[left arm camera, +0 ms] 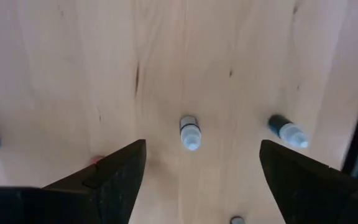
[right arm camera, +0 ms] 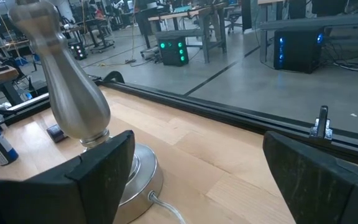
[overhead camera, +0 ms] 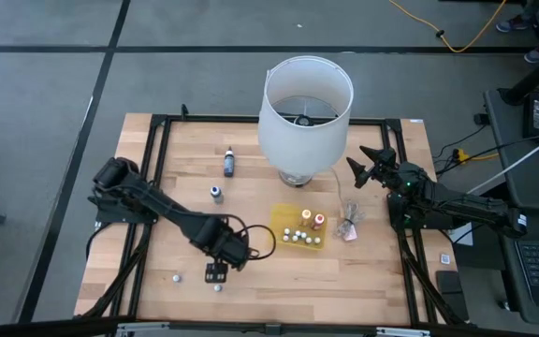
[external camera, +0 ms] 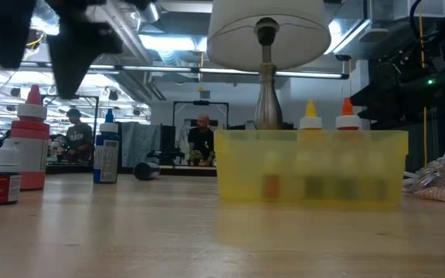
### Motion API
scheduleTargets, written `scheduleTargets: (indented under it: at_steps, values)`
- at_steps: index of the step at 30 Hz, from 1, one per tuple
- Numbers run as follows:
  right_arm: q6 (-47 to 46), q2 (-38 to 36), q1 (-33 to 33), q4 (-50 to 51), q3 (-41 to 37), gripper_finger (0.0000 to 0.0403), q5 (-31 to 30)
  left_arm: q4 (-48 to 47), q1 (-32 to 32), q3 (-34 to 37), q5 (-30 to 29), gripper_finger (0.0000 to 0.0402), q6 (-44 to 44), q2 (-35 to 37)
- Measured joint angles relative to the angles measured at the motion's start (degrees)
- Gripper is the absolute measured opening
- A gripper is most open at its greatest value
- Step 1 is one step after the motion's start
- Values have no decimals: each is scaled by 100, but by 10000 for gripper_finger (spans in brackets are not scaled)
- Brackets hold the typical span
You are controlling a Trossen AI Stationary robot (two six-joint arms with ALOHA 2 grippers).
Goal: Pick & Place food coloring
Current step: Put the red food coloring bottle into the yellow bin
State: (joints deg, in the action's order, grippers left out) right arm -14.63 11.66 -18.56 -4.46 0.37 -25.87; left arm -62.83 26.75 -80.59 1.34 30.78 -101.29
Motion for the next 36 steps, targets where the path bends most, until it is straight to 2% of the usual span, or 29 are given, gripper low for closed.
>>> scheduleTargets:
  at_steps: [8,18,30,36]
  values:
    - [6,0,1,-1,-1,355,0,646,147,803,-3,306,154,24]
    - [4,0,1,0,-1,355,0,1245,172,1416,-210,306,156,24]
    - [4,0,1,0,-1,355,0,1388,172,1592,-341,303,144,22]
    - [4,0,1,-1,-1,355,0,1393,172,1592,-315,265,144,22]
